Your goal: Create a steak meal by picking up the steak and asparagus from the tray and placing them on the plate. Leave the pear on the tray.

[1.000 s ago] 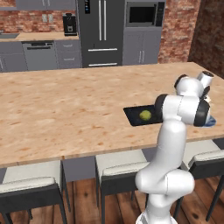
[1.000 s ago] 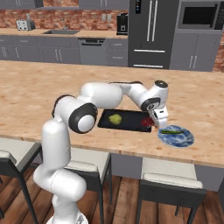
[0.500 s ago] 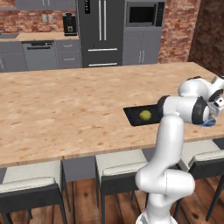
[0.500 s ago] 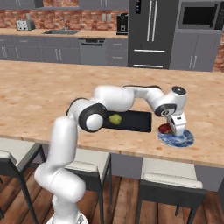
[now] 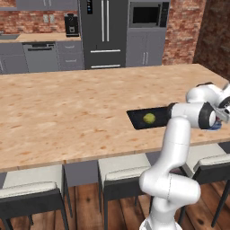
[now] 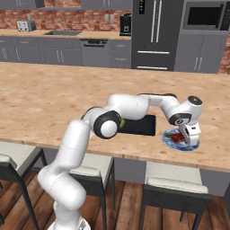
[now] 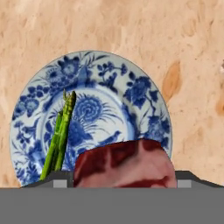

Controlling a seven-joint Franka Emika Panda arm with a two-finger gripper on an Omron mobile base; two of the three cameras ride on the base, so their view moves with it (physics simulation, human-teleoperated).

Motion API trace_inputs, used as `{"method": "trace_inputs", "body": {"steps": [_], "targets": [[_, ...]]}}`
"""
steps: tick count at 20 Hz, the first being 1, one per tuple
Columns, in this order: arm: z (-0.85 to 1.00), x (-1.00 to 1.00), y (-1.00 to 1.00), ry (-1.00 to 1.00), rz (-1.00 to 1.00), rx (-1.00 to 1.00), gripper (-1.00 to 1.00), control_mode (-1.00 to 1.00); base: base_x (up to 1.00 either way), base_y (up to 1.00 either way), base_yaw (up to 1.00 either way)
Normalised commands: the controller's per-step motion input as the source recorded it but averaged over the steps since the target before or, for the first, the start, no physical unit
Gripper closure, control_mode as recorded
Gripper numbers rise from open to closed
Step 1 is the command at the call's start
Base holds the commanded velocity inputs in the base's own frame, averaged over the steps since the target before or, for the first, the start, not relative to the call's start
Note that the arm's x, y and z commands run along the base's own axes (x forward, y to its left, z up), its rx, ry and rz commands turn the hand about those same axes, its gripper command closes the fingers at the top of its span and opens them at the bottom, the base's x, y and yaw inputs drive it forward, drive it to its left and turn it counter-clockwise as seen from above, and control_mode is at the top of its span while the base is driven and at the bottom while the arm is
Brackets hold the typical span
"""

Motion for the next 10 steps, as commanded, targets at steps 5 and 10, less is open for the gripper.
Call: {"method": "trace_inputs", "body": {"steps": [5, 10], "targets": [[-0.42, 0.04, 0.0, 0.0, 0.0, 0.0, 1.0, -1.0, 0.0, 0.0, 0.0], [-0.12, 0.2, 0.0, 0.0, -0.02, 0.0, -1.0, -1.0, 0.0, 0.0, 0.0]]}}
